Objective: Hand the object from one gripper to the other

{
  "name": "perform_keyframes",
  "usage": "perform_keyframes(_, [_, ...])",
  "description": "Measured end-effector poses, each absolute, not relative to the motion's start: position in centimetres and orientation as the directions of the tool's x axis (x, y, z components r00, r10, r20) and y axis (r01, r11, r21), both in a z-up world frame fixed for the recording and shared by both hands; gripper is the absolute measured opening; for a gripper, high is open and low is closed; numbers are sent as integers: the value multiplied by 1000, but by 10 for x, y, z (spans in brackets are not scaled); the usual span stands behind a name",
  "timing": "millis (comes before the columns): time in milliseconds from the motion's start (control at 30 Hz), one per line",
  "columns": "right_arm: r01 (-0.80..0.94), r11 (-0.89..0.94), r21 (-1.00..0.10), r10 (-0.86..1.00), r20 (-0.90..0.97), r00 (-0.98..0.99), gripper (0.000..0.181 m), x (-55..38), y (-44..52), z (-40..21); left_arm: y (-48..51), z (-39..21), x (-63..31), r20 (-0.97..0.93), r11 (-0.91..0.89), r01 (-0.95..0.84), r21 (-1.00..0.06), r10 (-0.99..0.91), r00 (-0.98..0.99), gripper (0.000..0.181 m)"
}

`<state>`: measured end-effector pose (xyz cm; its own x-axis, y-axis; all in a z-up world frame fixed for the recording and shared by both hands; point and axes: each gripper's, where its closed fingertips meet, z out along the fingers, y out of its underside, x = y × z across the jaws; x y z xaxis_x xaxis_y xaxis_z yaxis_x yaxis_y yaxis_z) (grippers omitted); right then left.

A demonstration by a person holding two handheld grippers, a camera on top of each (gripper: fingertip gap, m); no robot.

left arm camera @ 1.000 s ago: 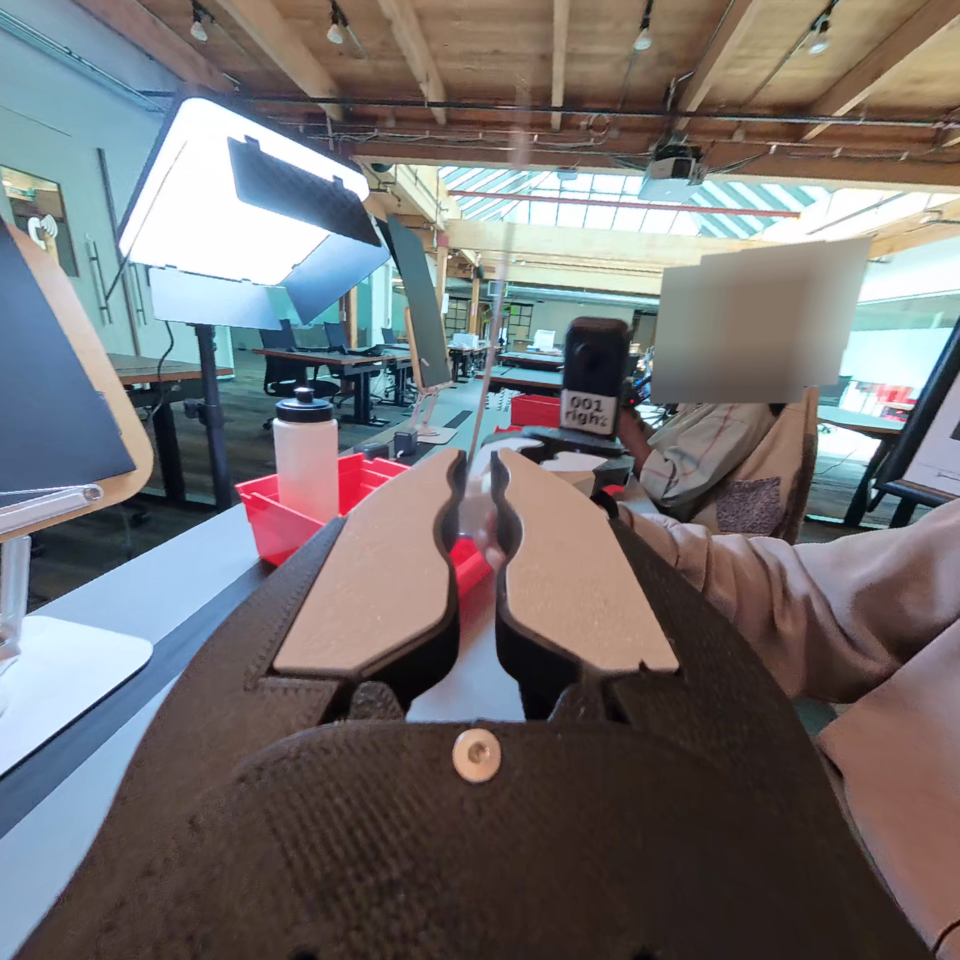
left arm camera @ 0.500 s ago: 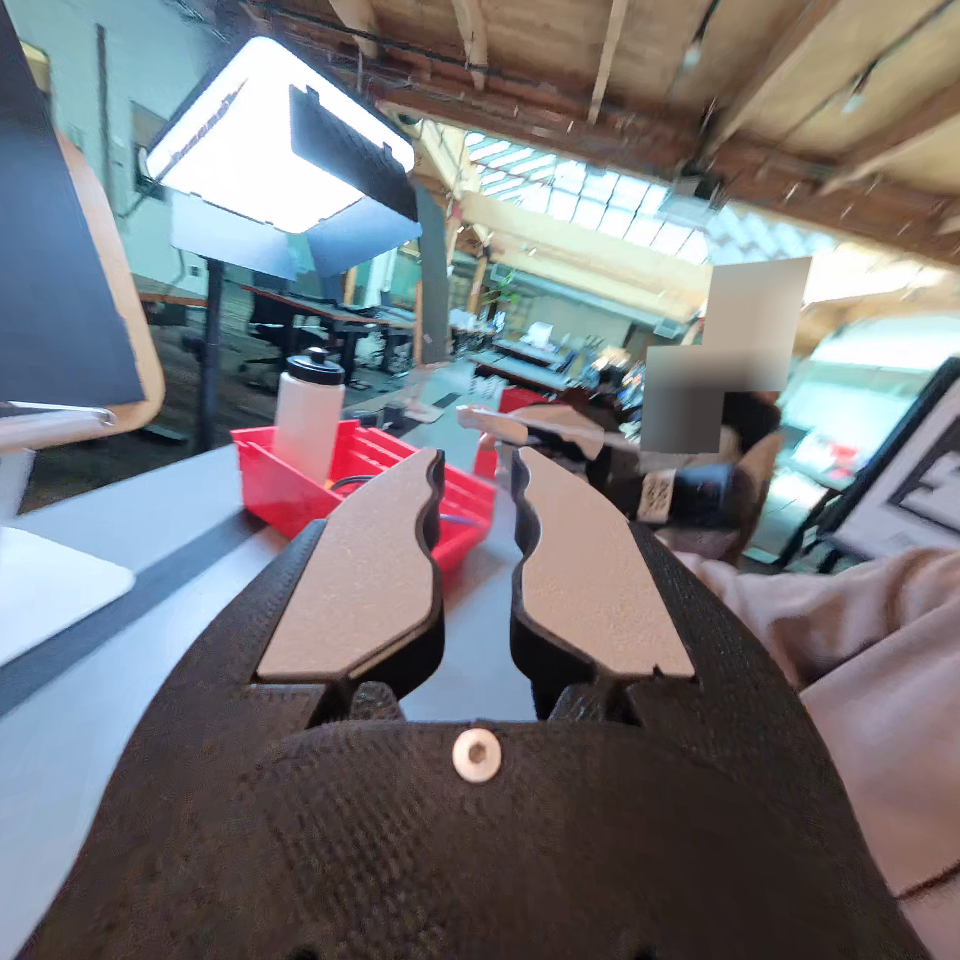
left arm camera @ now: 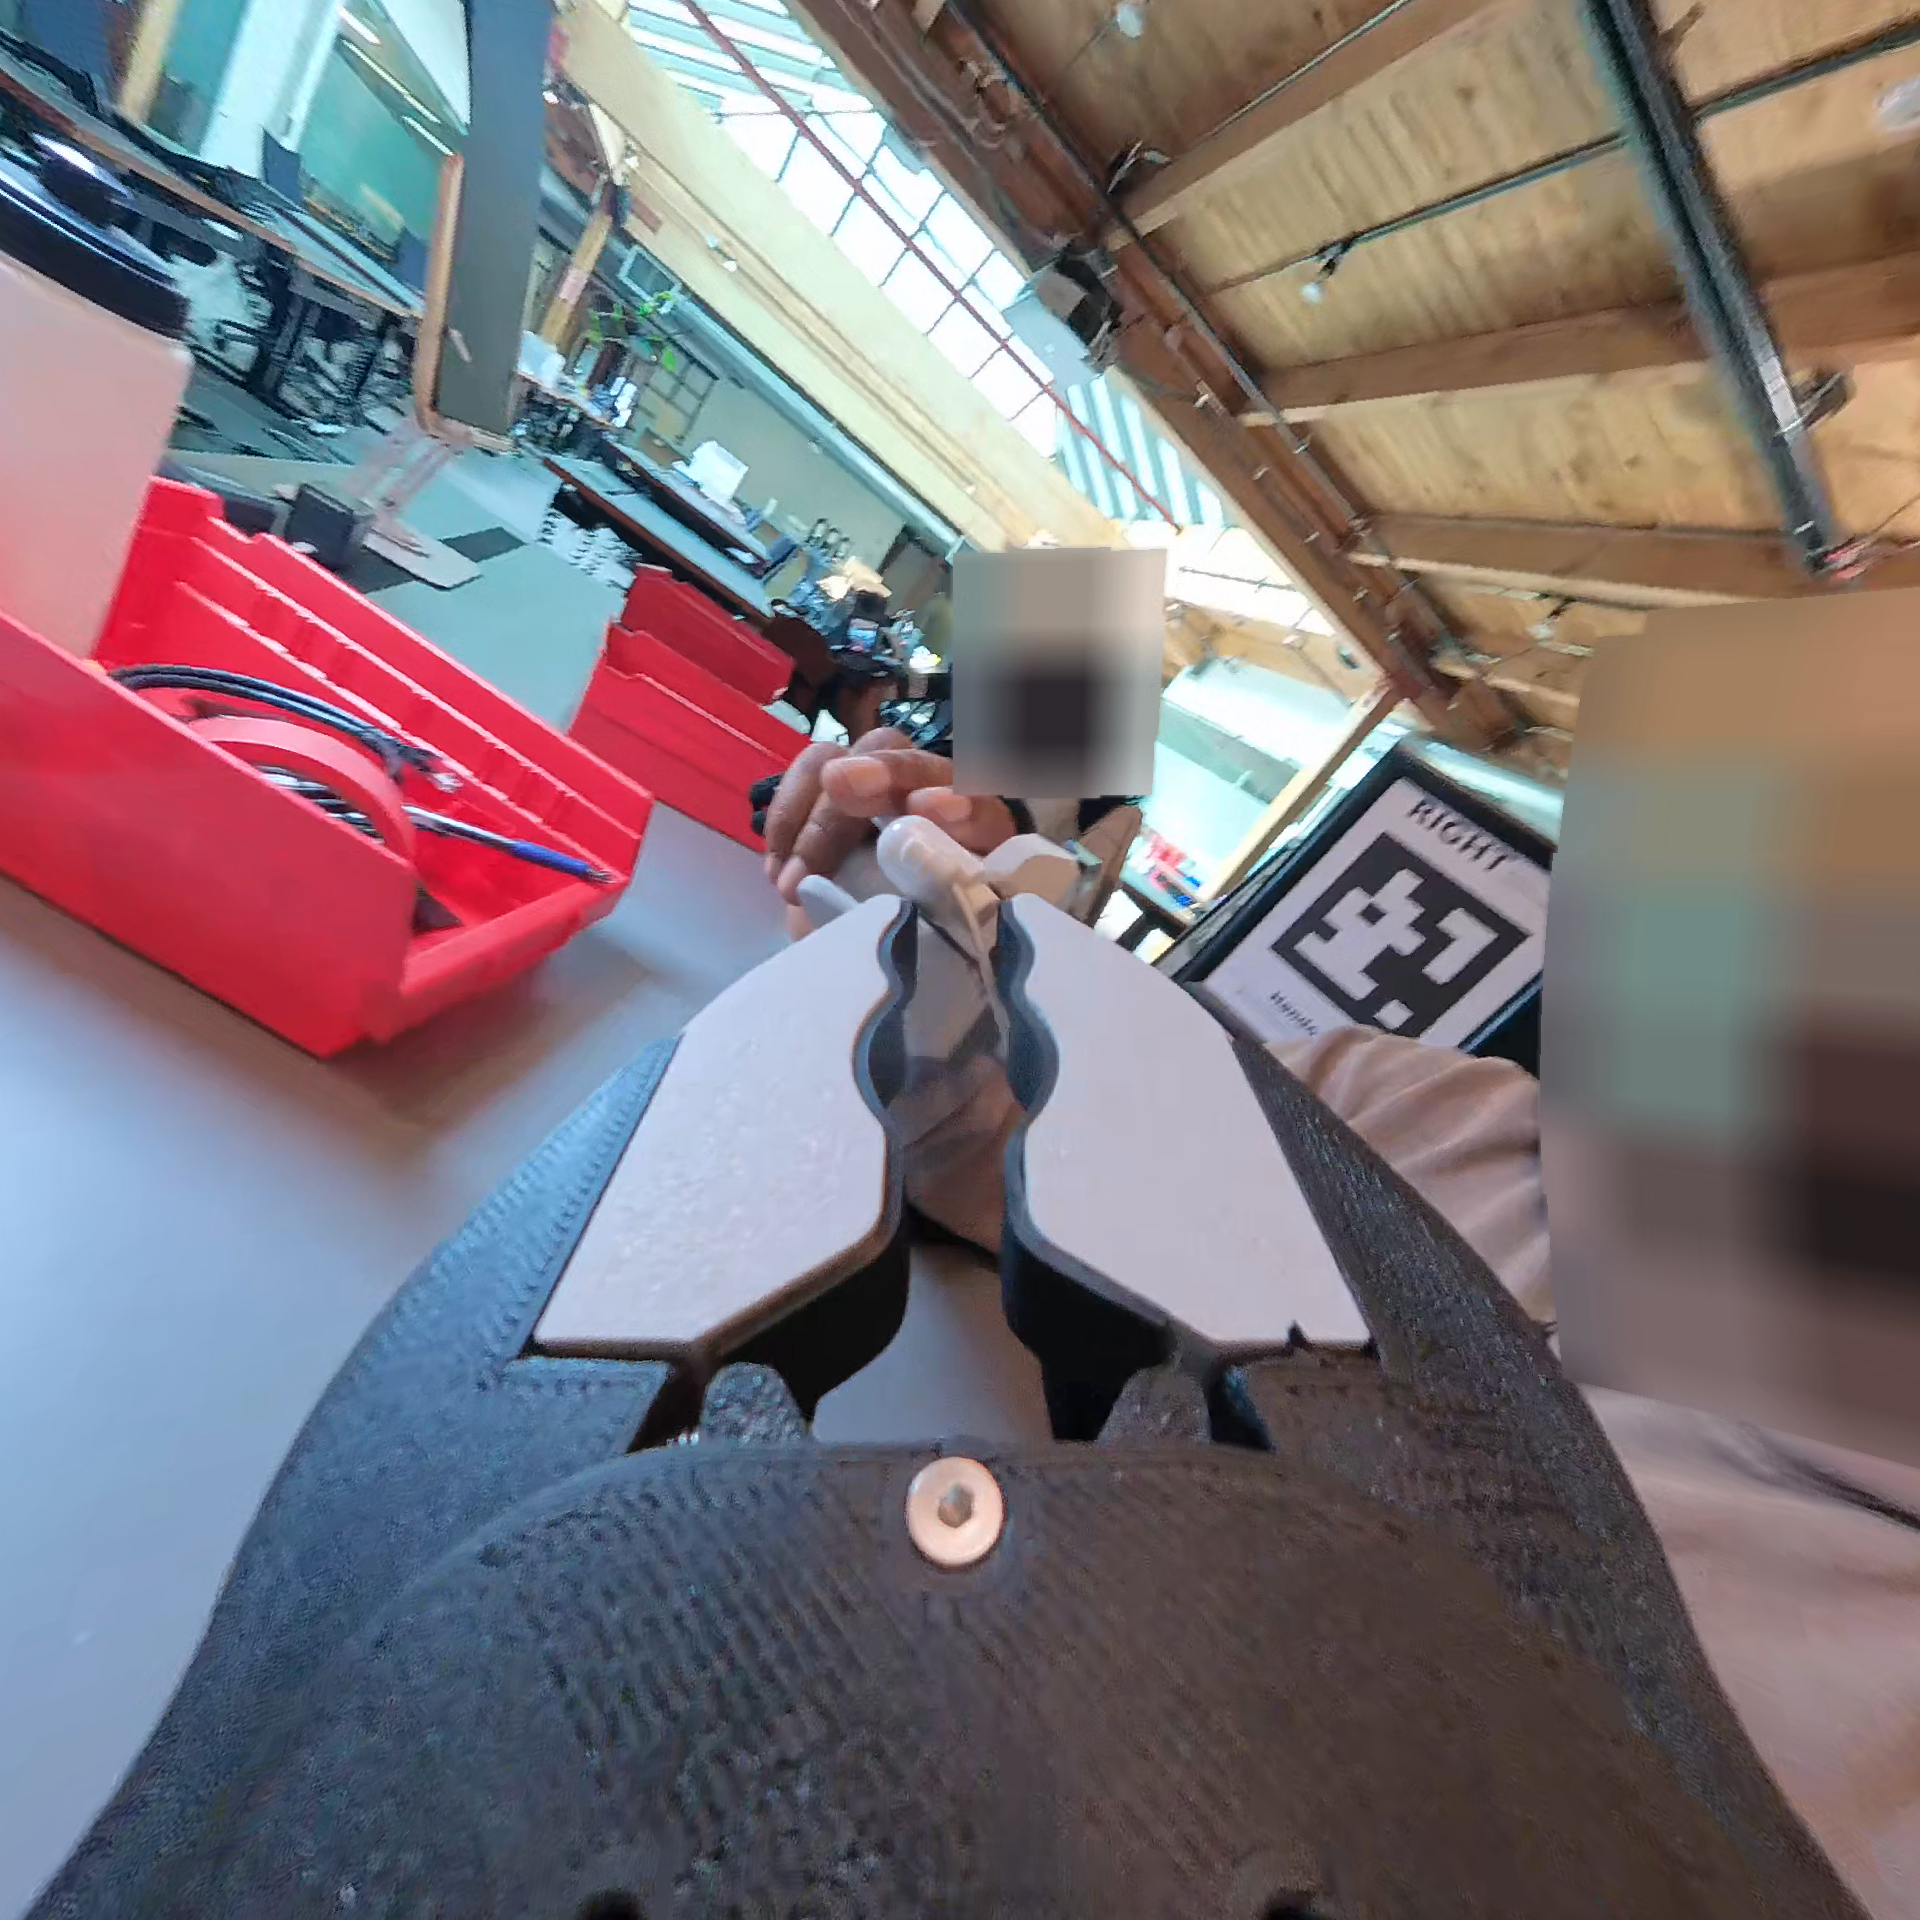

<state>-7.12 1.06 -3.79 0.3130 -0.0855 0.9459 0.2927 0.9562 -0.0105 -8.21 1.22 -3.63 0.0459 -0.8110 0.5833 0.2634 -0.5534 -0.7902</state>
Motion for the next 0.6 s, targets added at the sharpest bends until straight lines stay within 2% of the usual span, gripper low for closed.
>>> perform_keyframes(33, [295,955,-15,-81,947,312,11,-72,11,-39,13,-38,-83,566,-534,256,-805,-822,64,14])
perform_keyframes(100, [286,957,-48,-49,945,322,13,-72,13,-39,14,-37,-83,520,-484,248,-839,-847,106,13])
perform_keyframes(167, [262,953,-155,63,943,328,21,-69,20,-39,16,-35,-85,434,-390,227,-892,-880,194,11])
perform_keyframes(267, [197,871,-451,415,888,196,29,-68,34,-56,19,-36,-95,245,-217,115,-969,-899,364,10])
perform_keyframes(300, [182,799,-572,550,819,162,38,-68,38,-60,20,-39,-97,174,-167,52,-985,-895,411,10])
perform_keyframes(367, [135,653,-746,738,666,113,37,-64,40,-59,23,-49,-101,23,-81,-98,-992,-873,488,10])
perform_keyframes(467, [88,489,-868,872,488,-32,37,-58,26,-60,19,-67,-92,-154,7,-296,-955,-865,477,10])
perform_keyframes(600, [157,408,-900,903,371,-217,33,-53,5,-76,3,-99,-67,-274,81,-490,-868,-901,336,11])
